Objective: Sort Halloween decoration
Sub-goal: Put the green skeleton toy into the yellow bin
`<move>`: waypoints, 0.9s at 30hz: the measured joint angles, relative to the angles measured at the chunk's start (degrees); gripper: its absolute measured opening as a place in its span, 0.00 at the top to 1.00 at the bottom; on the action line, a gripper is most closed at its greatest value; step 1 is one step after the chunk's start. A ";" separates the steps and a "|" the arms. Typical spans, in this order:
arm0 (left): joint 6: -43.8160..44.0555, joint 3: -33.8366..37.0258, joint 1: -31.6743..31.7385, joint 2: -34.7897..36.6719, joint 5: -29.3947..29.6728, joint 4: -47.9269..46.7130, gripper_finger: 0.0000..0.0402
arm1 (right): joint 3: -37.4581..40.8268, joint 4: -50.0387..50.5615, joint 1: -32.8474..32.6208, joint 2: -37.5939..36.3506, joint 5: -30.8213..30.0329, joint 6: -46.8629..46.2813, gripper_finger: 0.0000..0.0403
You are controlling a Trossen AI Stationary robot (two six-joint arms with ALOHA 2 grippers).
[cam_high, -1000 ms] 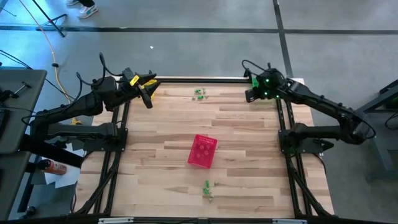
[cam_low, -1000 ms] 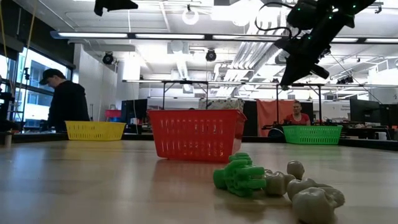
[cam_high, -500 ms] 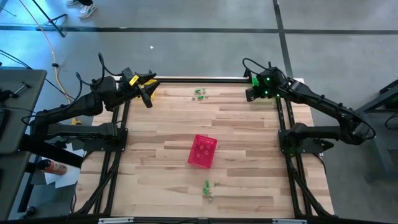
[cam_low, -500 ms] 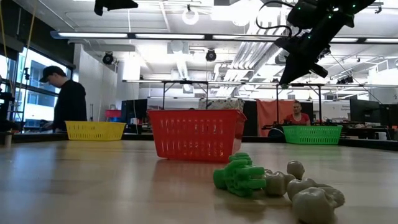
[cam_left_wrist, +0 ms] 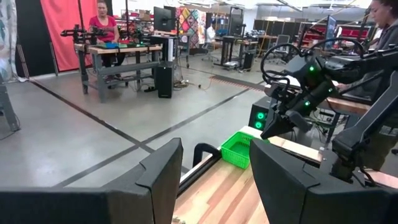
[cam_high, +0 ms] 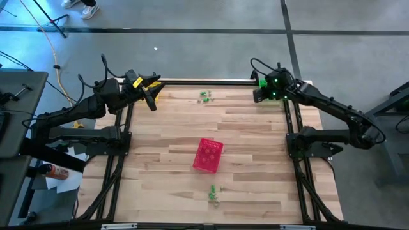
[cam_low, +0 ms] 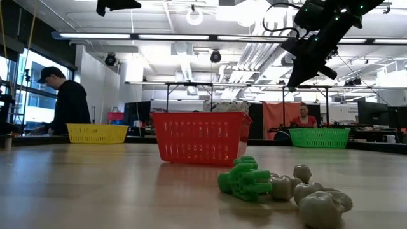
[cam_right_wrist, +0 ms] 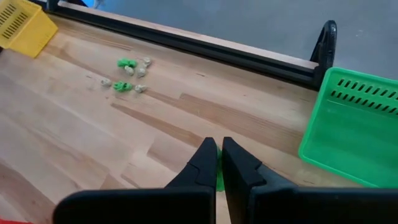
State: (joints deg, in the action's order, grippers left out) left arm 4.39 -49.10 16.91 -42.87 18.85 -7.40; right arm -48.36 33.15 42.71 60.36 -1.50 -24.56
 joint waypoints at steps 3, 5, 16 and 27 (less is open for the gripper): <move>-0.05 0.00 0.00 0.00 0.00 -0.17 0.56 | 0.00 -0.24 0.45 0.00 0.01 -0.02 1.00; -0.06 0.00 0.00 -0.03 0.32 -0.39 0.56 | 0.00 -1.42 0.44 0.00 0.57 -0.80 1.00; -2.55 0.02 0.00 -12.30 -10.51 3.77 0.56 | -0.11 -45.72 -9.46 5.46 13.72 -3.80 1.00; -1.74 0.02 0.00 -21.93 -24.59 15.89 0.56 | -4.28 -66.42 -24.68 19.92 11.10 6.25 1.00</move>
State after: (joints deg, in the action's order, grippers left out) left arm 2.66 -49.08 16.91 -64.80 -5.74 8.50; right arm -52.64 -33.27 18.03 80.28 9.61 -18.30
